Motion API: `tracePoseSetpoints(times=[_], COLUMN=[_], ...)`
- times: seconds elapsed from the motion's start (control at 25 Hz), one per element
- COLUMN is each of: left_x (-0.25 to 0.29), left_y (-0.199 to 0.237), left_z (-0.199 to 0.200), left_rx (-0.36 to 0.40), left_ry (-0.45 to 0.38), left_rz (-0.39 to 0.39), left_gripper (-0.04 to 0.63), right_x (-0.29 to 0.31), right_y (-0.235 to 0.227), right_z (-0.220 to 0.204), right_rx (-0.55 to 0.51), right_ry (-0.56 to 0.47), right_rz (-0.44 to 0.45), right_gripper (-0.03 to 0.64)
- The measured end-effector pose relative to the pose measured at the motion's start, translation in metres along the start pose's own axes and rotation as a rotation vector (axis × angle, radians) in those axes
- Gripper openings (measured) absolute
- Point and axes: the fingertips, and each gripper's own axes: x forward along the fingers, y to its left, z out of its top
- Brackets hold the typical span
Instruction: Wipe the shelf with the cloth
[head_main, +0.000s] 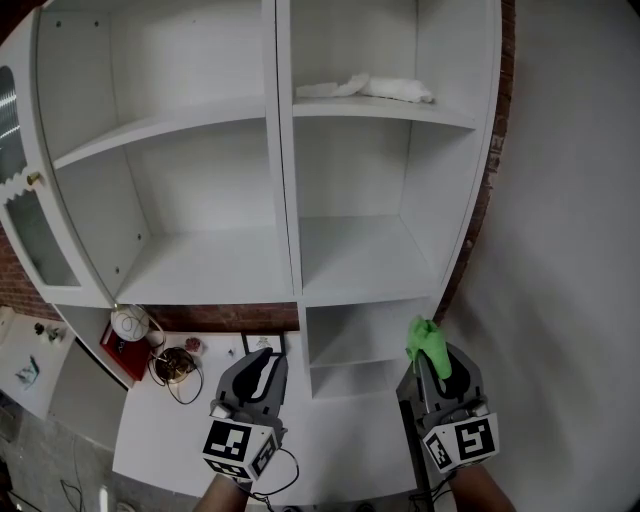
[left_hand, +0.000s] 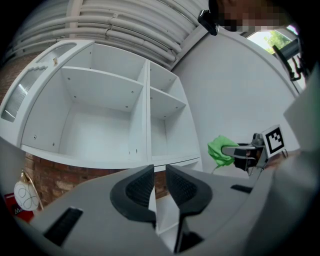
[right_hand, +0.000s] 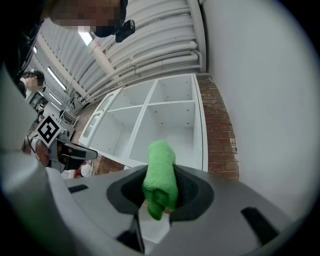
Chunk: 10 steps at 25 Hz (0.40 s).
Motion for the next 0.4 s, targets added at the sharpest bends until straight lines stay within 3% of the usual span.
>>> tracePoseSetpoints(times=[0.4], left_x=[0.0022], left_y=[-0.0049], left_z=[-0.0019], left_rx=[-0.004], left_ry=[0.011], left_rz=[0.008], left_gripper=[0.072], right_x=[0.0003], right_y=[-0.0038], right_z=[-0.004], right_rx=[0.017], right_ry=[0.0], right_rz=[0.011], right_gripper=[0.106])
